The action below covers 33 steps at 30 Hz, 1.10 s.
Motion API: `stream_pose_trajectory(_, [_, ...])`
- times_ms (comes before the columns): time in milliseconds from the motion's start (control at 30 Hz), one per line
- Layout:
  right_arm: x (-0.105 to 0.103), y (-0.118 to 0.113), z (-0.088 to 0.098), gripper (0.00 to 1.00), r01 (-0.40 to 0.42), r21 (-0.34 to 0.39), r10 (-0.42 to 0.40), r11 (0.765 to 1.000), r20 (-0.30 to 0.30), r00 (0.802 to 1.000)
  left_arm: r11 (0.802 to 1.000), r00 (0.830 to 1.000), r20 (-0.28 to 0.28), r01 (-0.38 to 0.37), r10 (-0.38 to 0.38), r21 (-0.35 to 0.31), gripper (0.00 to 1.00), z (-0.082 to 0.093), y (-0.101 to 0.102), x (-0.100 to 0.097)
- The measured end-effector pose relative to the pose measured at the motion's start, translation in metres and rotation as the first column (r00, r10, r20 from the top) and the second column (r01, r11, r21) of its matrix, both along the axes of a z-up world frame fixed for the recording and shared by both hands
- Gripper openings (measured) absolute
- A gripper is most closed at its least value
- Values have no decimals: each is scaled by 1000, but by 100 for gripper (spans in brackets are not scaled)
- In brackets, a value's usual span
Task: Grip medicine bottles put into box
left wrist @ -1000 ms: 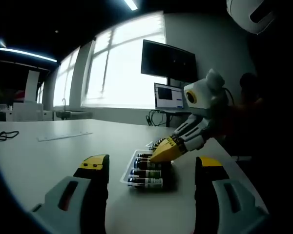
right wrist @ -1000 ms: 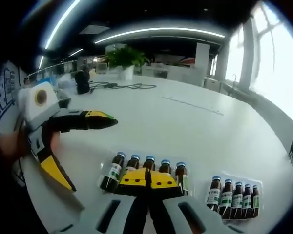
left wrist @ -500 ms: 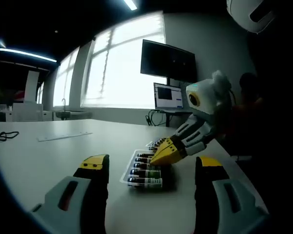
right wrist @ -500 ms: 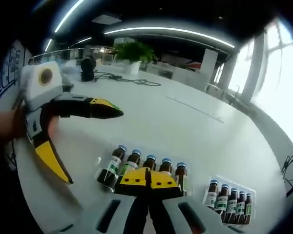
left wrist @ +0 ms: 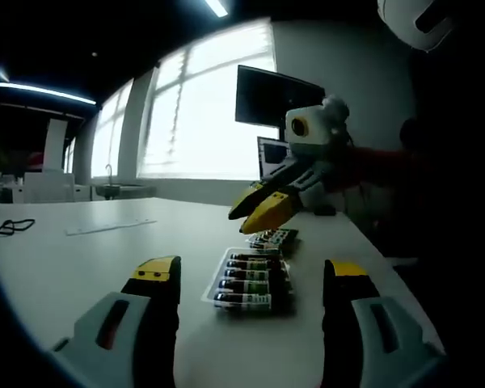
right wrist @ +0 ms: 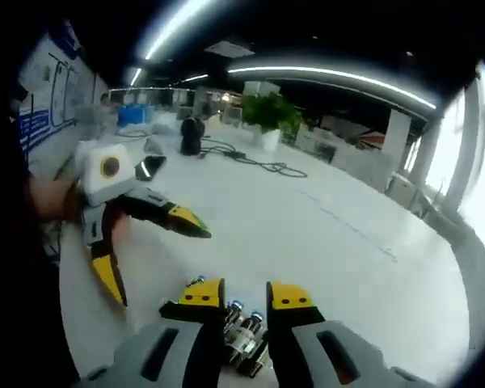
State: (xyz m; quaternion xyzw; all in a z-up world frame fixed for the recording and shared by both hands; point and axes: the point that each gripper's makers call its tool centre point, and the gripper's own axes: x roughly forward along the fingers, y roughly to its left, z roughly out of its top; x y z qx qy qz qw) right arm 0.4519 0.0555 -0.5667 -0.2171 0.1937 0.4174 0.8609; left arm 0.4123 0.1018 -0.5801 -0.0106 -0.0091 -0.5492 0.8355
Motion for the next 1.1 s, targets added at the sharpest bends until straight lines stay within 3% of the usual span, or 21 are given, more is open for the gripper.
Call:
stream_pose_trajectory(67, [-9, 7, -5, 26, -107, -29, 105, 994, -55, 993, 1000, 1000, 2, -4, 4, -1, 64, 1, 0, 0])
stream_pose_trajectory(167, [-18, 15, -12, 40, -230, -93, 223, 969, -73, 972, 1000, 1000, 6, -8, 8, 9, 64, -1, -1, 0])
stream_pose_trajectory(267, [-19, 17, -20, 39, -289, -166, 281, 943, -70, 957, 1000, 1000, 9, -15, 15, 9, 64, 0, -1, 1])
stream_pose_trajectory(533, [-26, 17, -22, 45, -413, -161, 386, 897, -173, 906, 1000, 1000, 16, -12, 12, 17, 64, -1, -2, -2])
stream_pose_trajectory(700, [-26, 14, -27, 47, -469, -192, 433, 862, -202, 878, 1000, 1000, 23, -12, 12, 20, 64, -1, 0, -10])
stream_pose_trajectory(767, [-30, 14, -33, 50, -530, -213, 486, 821, -226, 844, 1000, 1000, 23, -13, 12, 22, 64, -1, 0, -10])
stream_pose_trajectory(867, [-32, 15, -39, 53, -584, -251, 531, 772, -253, 809, 1000, 1000, 16, -19, 18, 21, 64, -1, 0, -7])
stream_pose_trajectory(933, [-34, 18, -41, 55, -604, -248, 547, 757, -266, 794, 1000, 1000, 13, -22, 21, 17, 64, -1, 1, -6])
stream_pose_trajectory(967, [-34, 20, -43, 55, -634, -261, 573, 728, -275, 772, 1000, 1000, 12, -25, 25, 16, 64, -1, 2, -6])
stream_pose_trajectory(1100, [-31, 19, -54, 55, -663, -301, 582, 685, -321, 747, 999, 999, 11, -33, 33, 16, 64, -2, 3, -4])
